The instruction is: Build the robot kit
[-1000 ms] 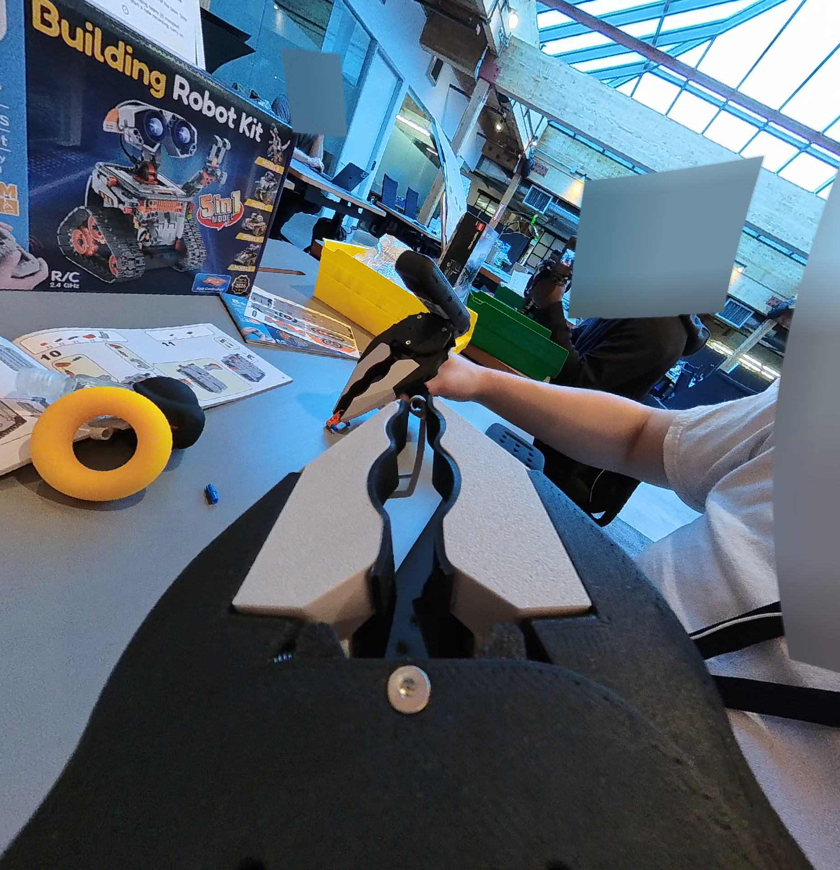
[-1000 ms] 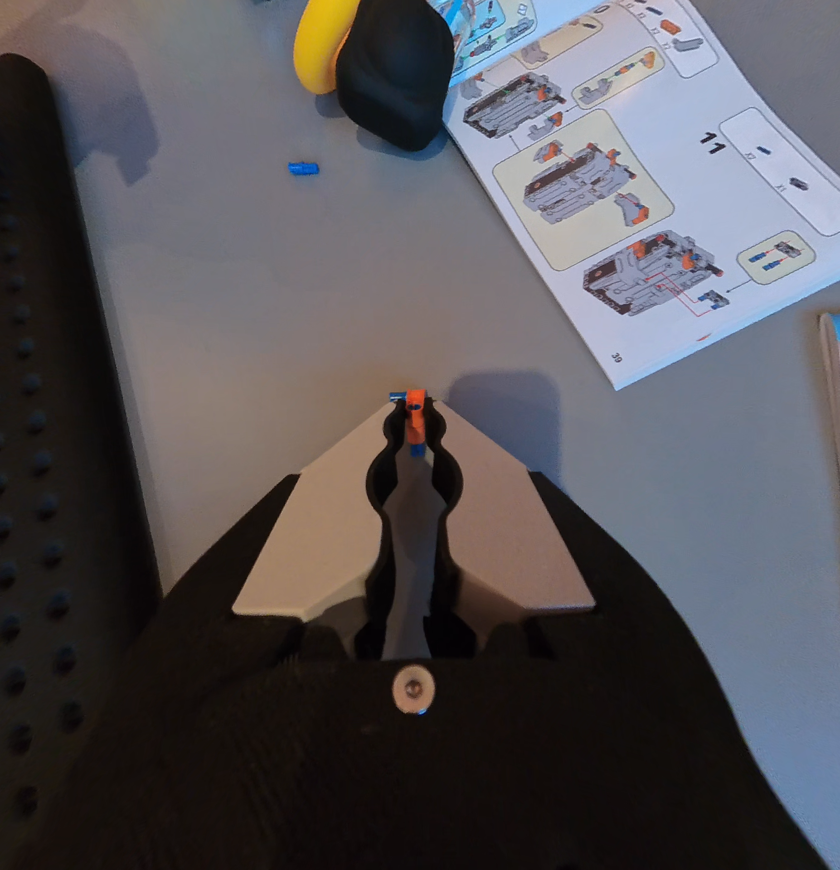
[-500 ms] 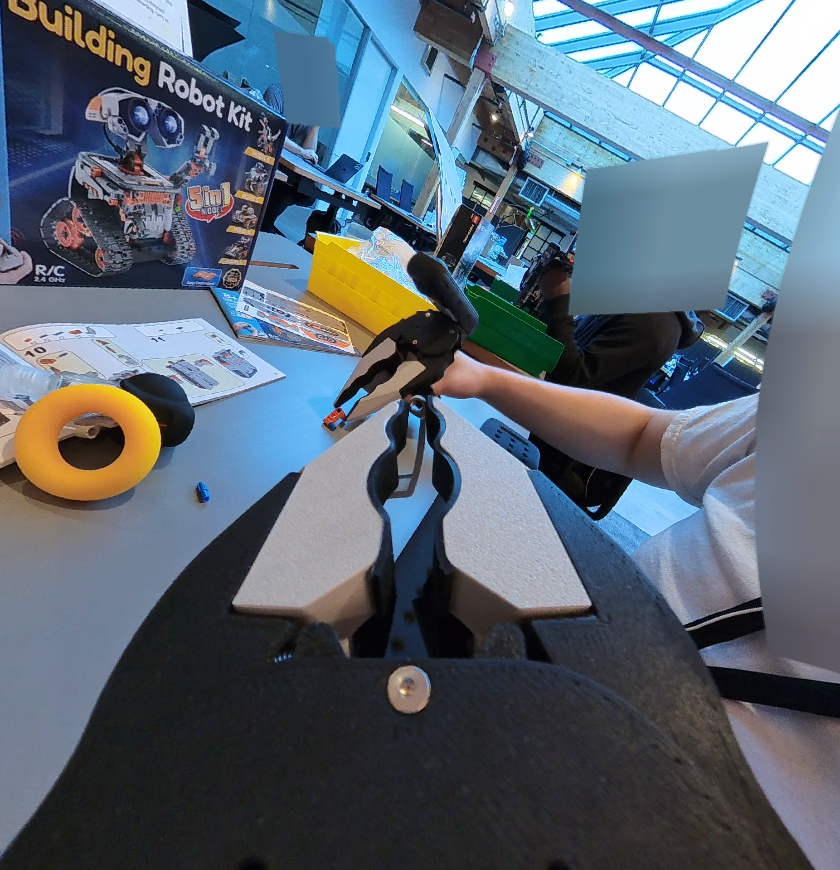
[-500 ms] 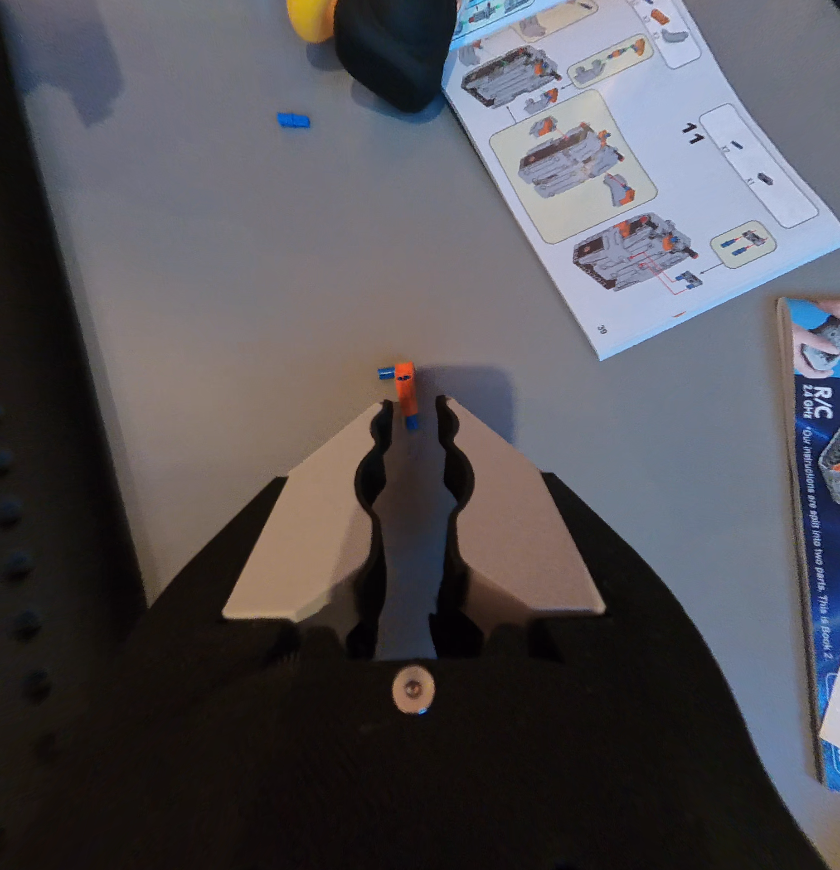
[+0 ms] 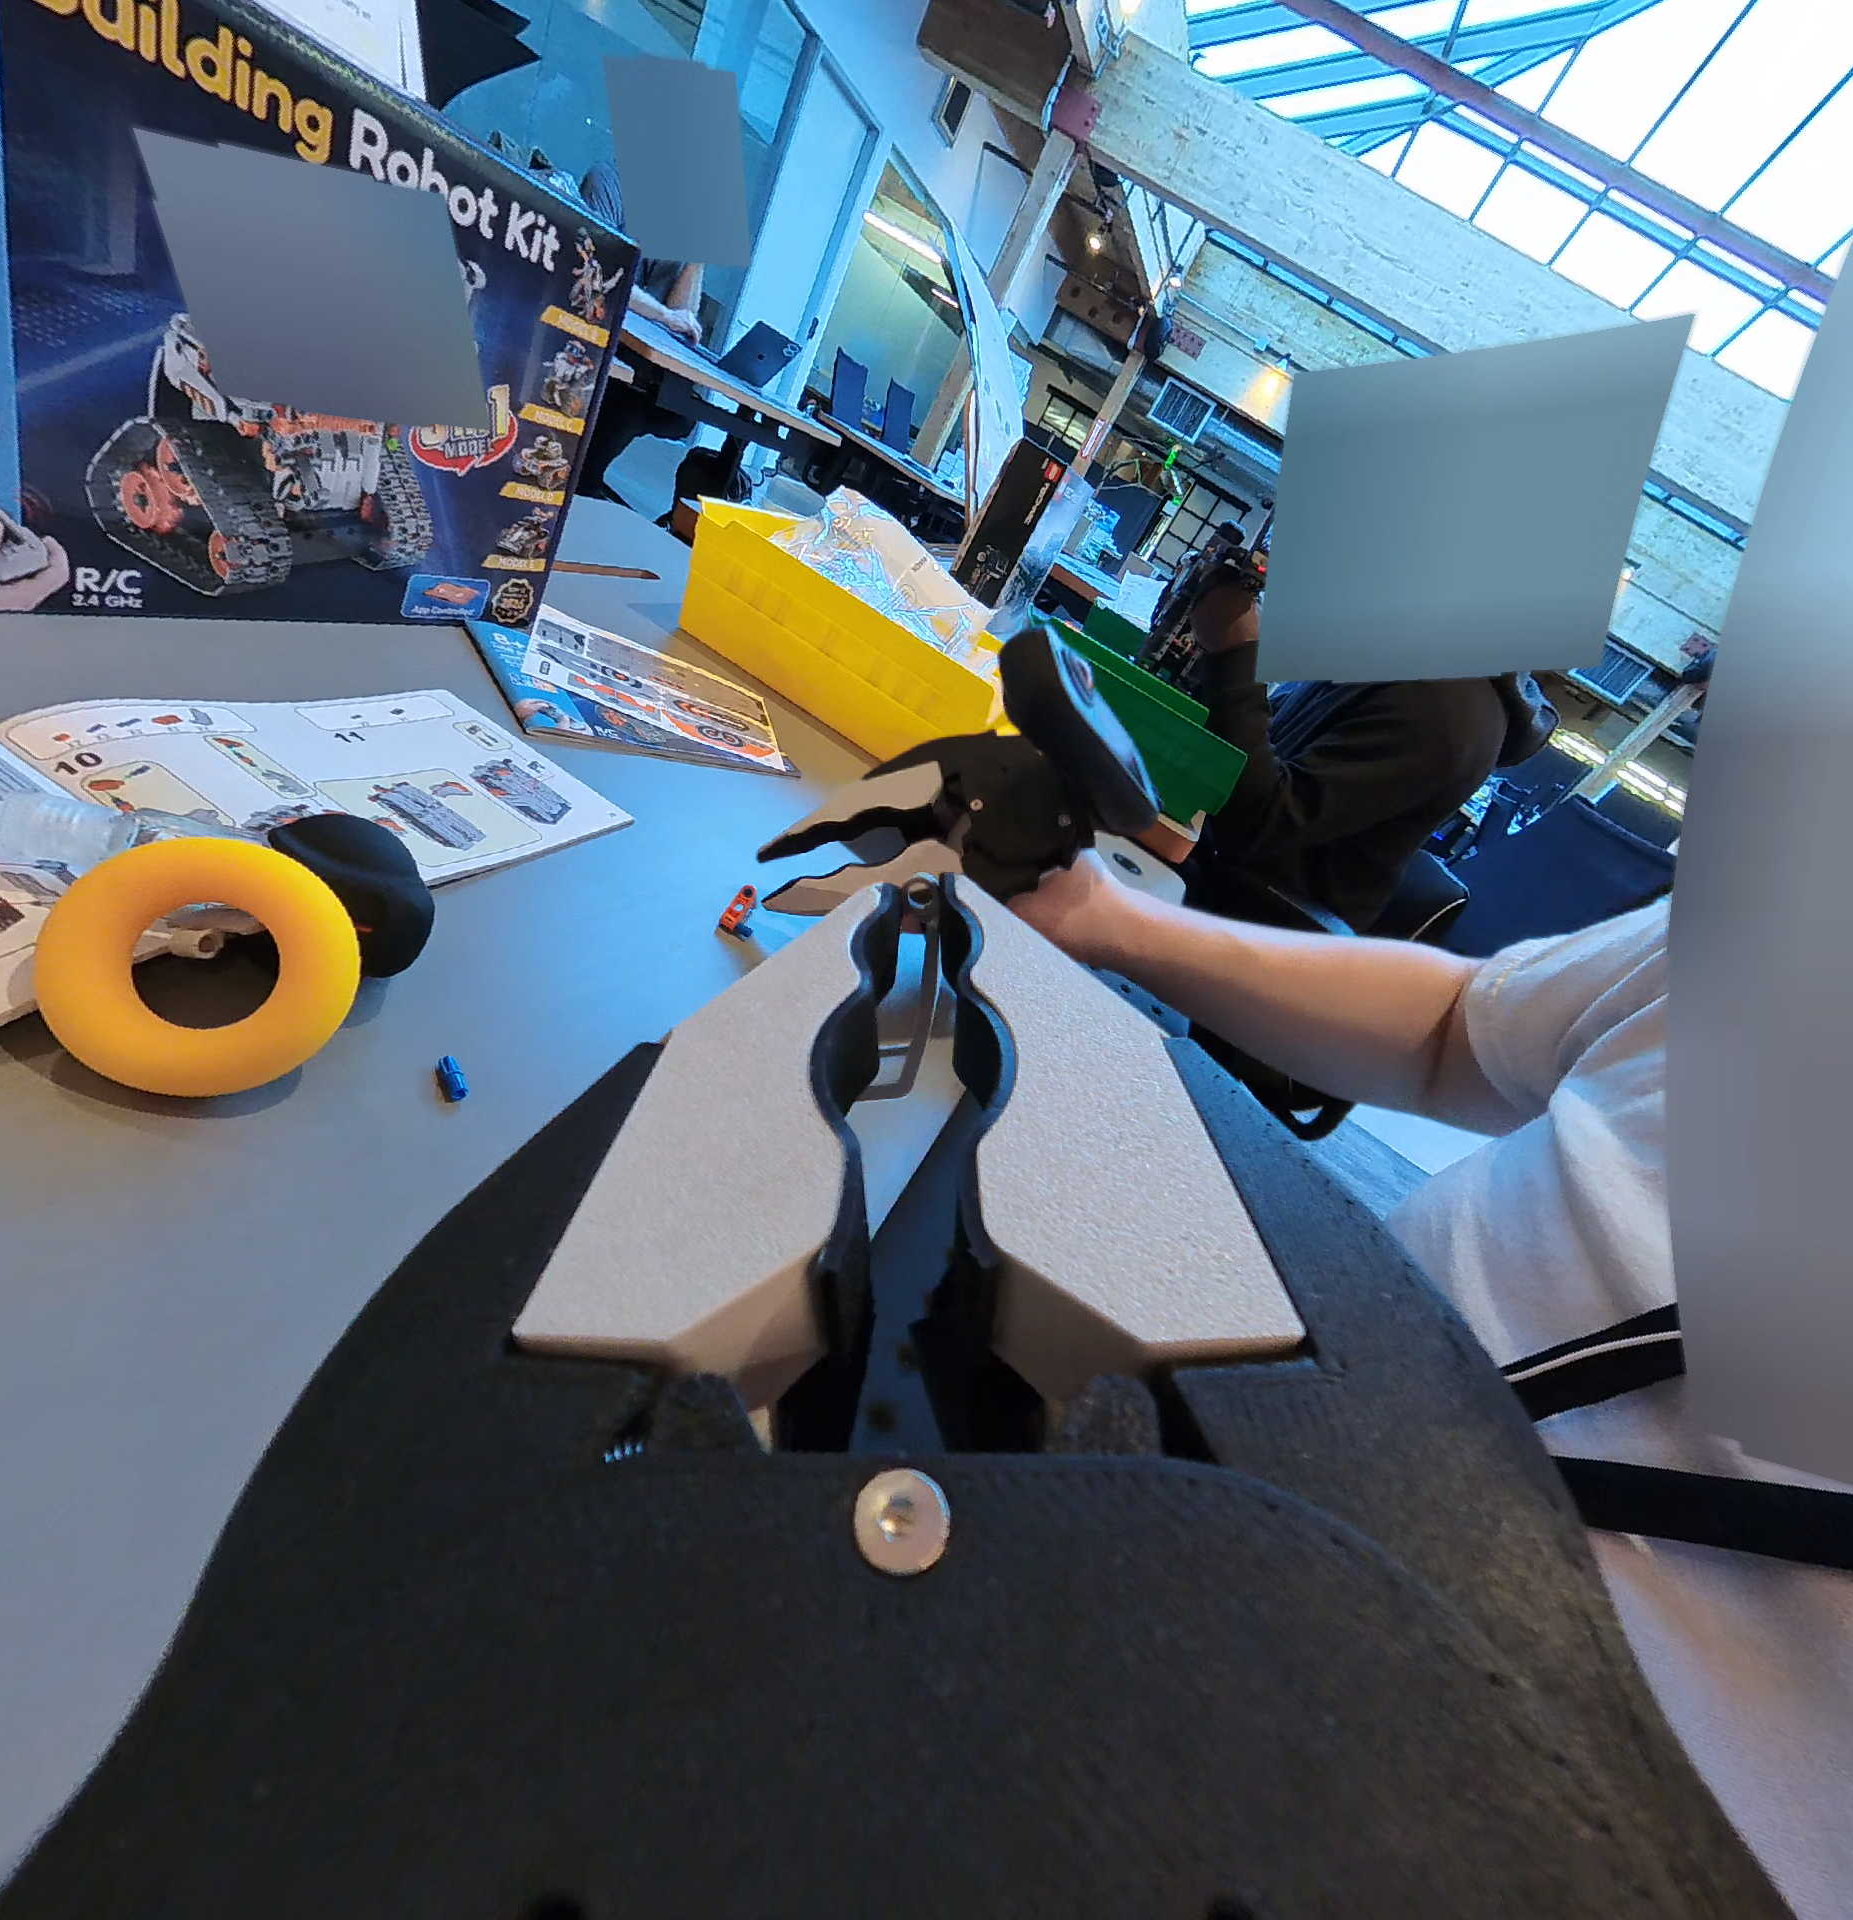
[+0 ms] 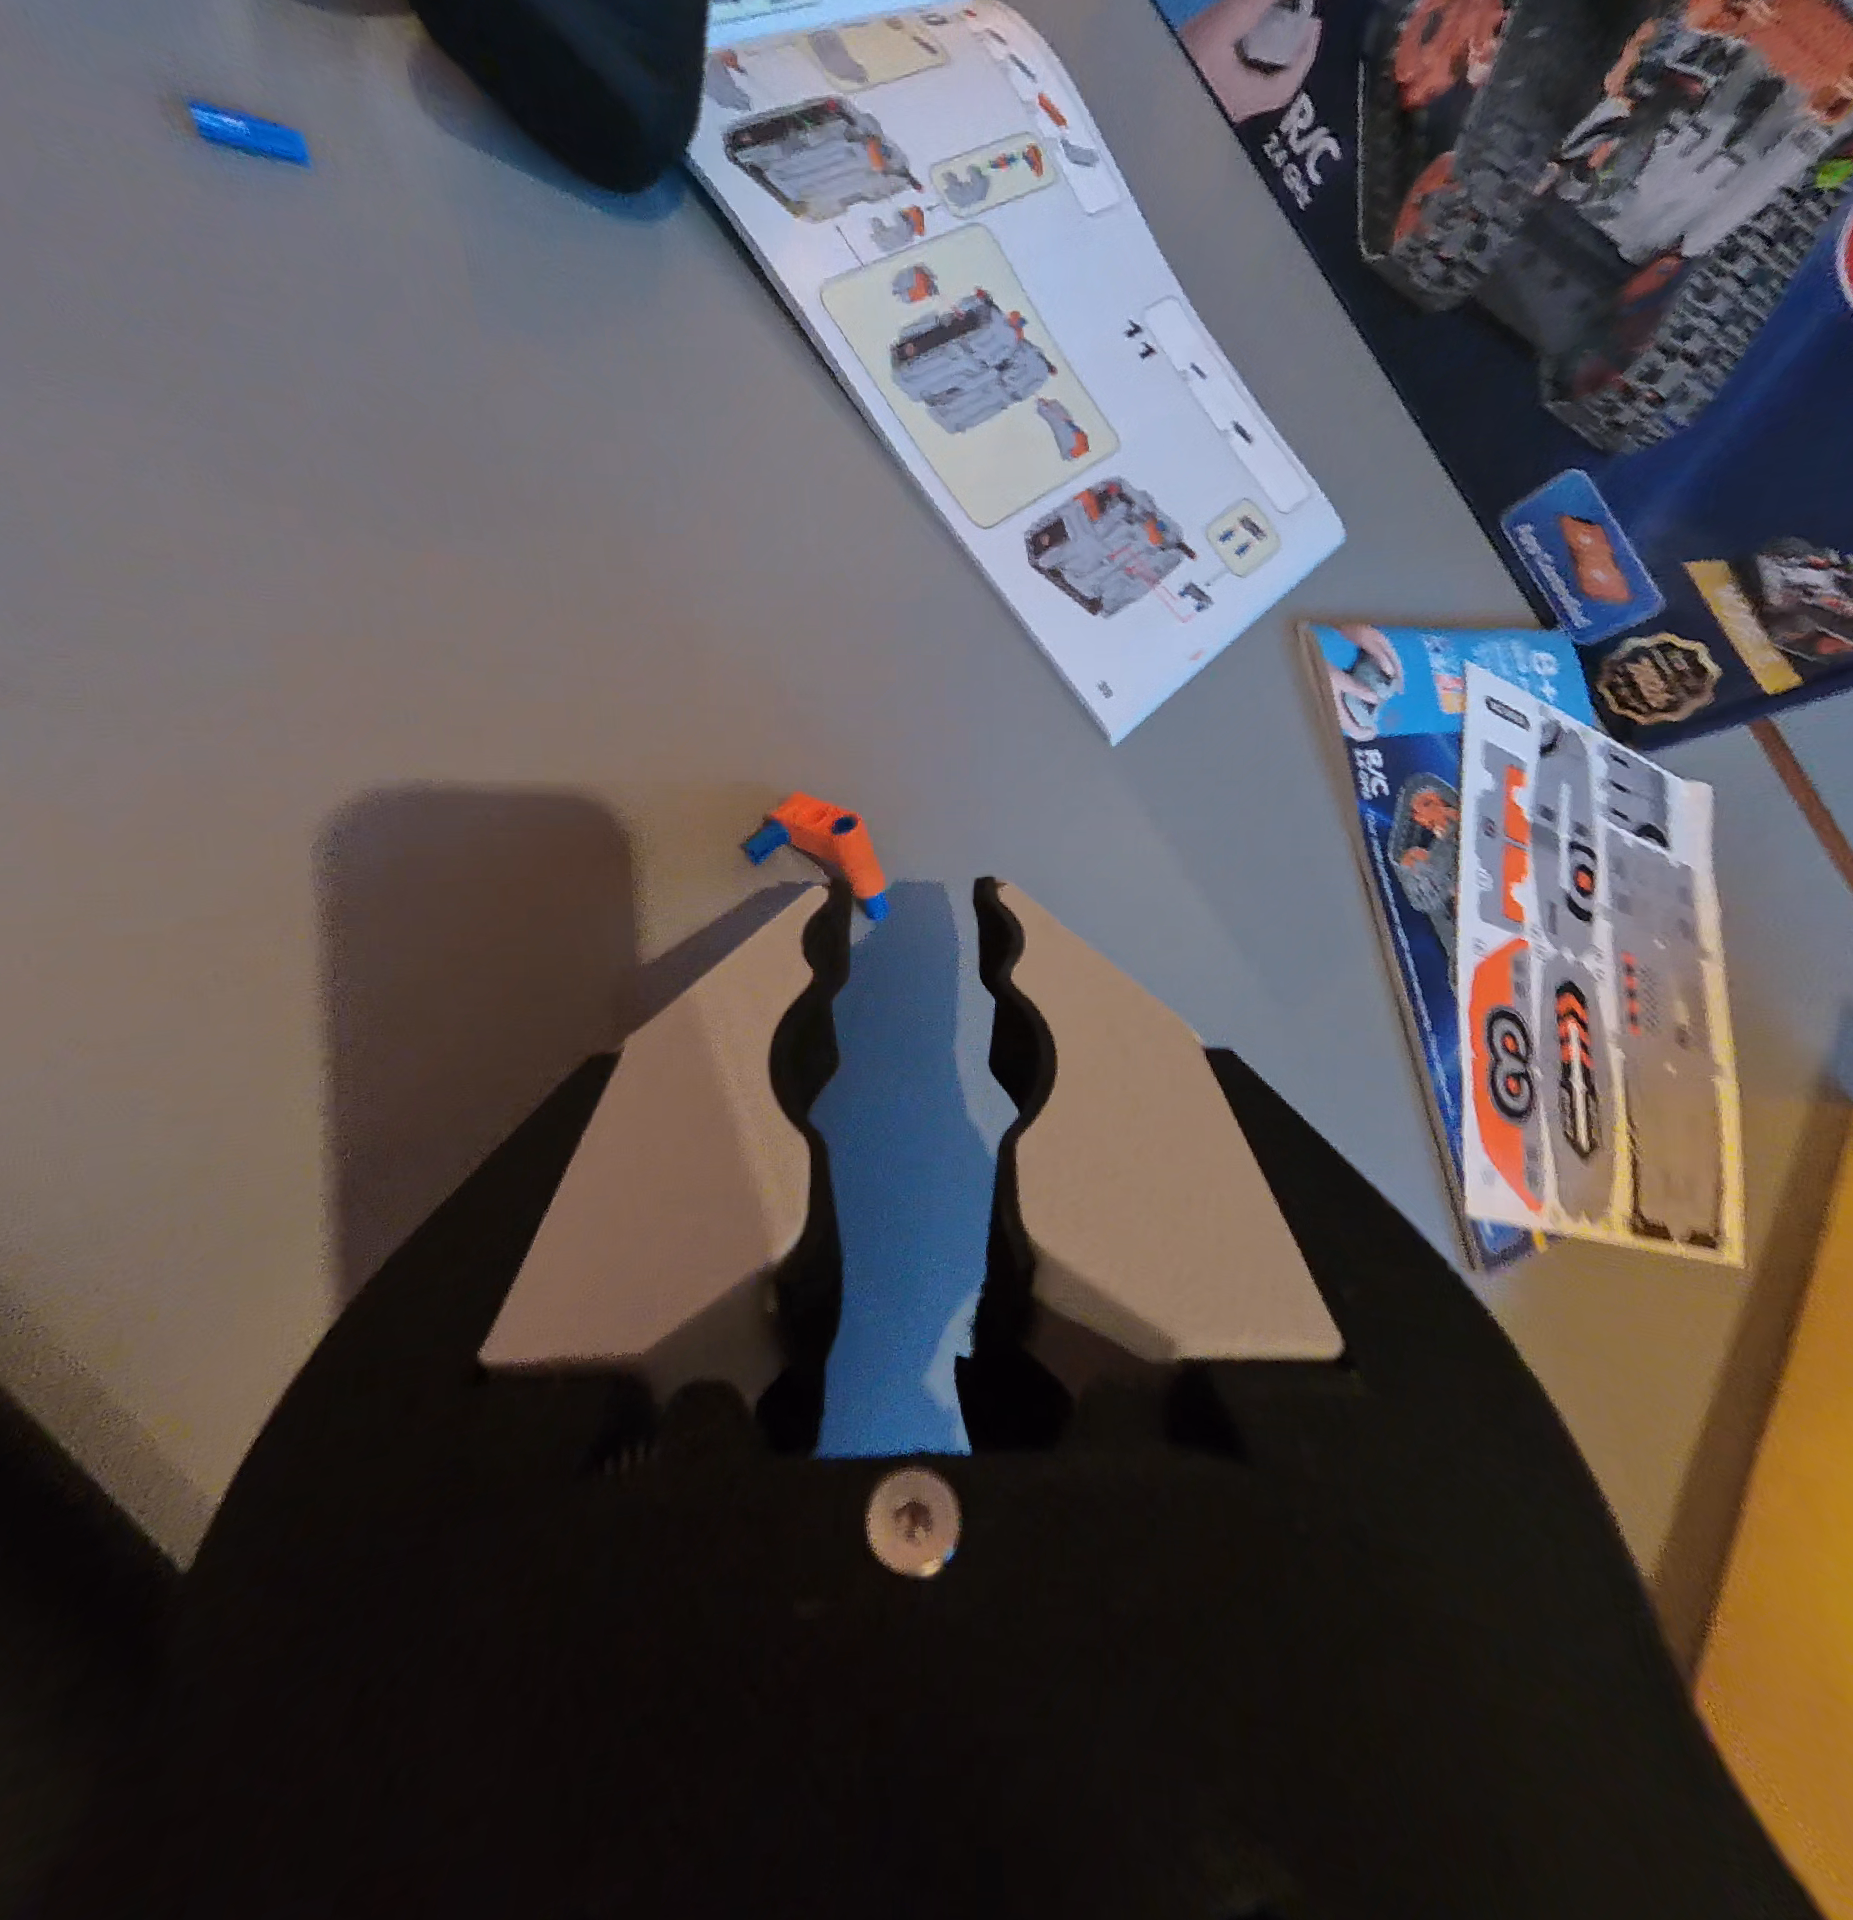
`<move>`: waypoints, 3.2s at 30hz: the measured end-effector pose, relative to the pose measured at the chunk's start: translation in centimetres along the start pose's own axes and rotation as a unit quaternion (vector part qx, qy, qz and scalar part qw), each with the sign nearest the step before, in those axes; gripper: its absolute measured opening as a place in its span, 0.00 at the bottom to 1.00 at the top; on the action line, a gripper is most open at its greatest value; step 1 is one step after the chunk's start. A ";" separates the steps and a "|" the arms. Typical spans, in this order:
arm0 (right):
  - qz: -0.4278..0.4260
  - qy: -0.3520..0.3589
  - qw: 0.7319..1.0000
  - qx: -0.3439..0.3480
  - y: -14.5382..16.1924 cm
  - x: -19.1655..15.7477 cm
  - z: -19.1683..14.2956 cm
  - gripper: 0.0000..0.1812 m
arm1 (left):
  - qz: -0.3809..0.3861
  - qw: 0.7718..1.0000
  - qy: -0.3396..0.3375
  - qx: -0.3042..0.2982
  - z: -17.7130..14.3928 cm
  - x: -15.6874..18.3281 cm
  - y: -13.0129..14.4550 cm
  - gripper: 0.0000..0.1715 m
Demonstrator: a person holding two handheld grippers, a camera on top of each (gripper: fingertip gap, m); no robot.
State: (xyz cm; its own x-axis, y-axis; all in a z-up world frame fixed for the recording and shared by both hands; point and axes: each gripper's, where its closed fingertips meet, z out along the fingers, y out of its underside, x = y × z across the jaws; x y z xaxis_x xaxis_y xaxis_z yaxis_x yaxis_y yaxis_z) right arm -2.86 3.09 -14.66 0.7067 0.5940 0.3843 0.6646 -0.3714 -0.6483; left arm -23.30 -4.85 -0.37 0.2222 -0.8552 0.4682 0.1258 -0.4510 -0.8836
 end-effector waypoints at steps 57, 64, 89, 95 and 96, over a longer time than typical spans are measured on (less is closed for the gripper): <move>0.057 -0.886 0.408 0.212 -17.0 -0.3 -6.4 0.03 | 0.024 0.997 -0.076 -0.020 -4.7 3.0 -0.5 0.03; 0.054 -0.885 0.410 0.215 -16.8 0.0 -6.6 0.03 | 0.022 0.997 -0.075 -0.022 -4.7 3.0 -0.3 0.03; 0.059 -0.882 0.411 0.220 -16.2 0.1 -6.9 0.03 | 0.021 0.997 -0.072 -0.029 -4.3 3.0 0.0 0.03; 0.060 -0.881 0.413 0.221 -16.1 0.2 -6.9 0.03 | 0.019 0.997 -0.071 -0.030 -4.3 2.9 0.2 0.03; 0.060 -0.881 0.414 0.221 -16.0 0.2 -6.9 0.03 | 0.019 0.997 -0.072 -0.030 -4.1 2.9 0.2 0.03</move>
State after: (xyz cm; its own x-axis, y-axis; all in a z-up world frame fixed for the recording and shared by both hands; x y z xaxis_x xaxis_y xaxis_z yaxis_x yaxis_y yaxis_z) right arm -11.73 4.21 0.36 -0.8049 0.3322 -0.4918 0.2663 -0.5383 -0.7995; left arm -26.65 -8.42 0.79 0.3621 -0.8289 0.4264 0.0570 -0.4369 -0.8977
